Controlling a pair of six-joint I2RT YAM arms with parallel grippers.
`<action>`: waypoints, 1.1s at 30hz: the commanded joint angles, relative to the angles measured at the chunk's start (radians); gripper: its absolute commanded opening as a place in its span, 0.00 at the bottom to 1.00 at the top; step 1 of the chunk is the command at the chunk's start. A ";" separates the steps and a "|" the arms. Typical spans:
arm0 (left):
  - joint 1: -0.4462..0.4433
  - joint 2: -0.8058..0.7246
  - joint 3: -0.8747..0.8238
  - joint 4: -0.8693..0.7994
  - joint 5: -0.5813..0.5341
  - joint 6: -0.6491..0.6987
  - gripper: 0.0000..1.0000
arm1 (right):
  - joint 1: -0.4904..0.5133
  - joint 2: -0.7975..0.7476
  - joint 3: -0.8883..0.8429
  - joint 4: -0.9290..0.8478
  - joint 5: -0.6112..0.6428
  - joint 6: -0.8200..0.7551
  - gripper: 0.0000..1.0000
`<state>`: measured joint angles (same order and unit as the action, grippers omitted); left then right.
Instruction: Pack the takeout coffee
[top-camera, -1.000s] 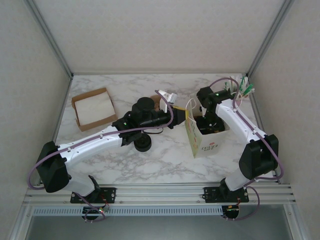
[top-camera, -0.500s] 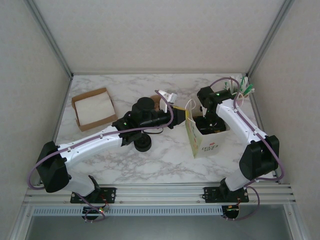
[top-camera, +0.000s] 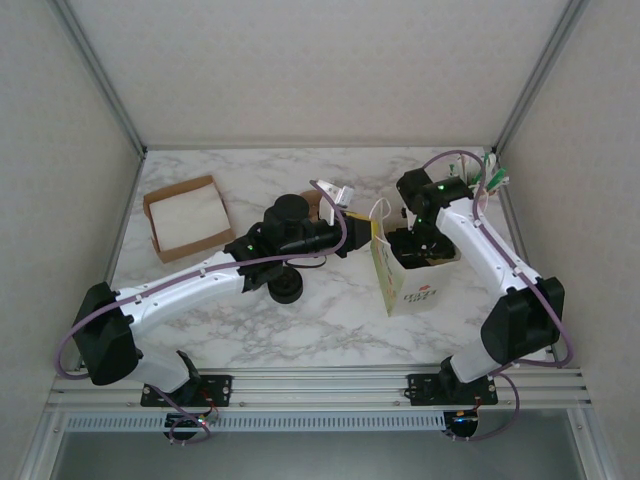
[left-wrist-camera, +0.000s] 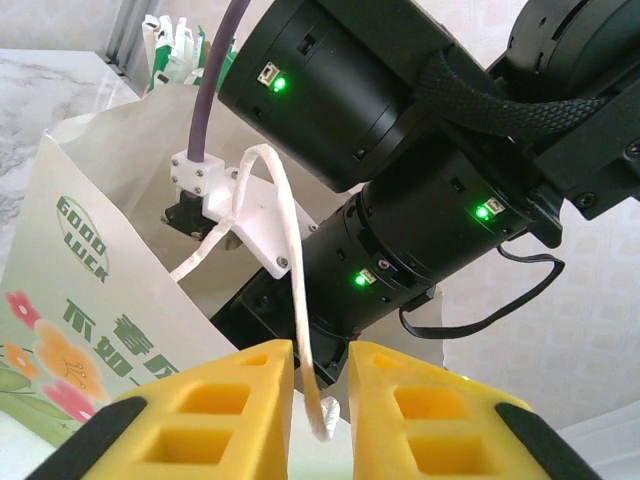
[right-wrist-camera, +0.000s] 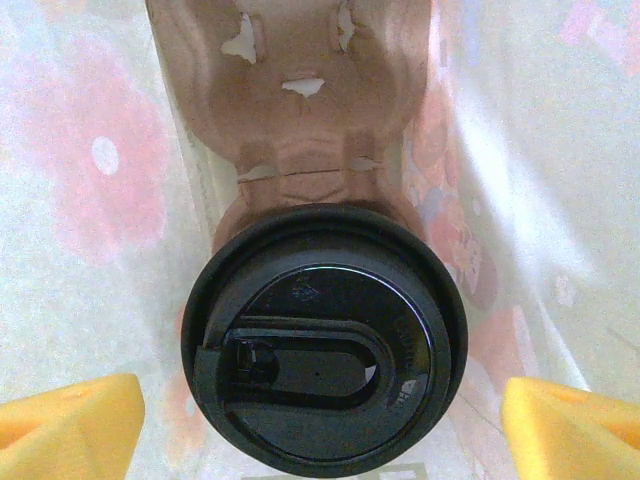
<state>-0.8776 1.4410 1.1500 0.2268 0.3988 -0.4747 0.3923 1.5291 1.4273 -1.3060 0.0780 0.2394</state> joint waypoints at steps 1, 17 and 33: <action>-0.004 0.011 0.019 0.027 -0.005 0.004 0.22 | -0.006 -0.033 0.036 -0.040 0.016 0.015 0.93; -0.004 0.020 0.043 0.010 -0.014 0.015 0.22 | -0.007 -0.098 0.102 -0.050 0.022 0.023 0.92; -0.004 0.022 0.051 0.004 -0.023 0.013 0.24 | -0.007 -0.179 0.130 -0.022 0.029 0.027 0.92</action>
<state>-0.8776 1.4548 1.1599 0.2253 0.3943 -0.4744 0.3923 1.3777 1.5261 -1.3273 0.0853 0.2508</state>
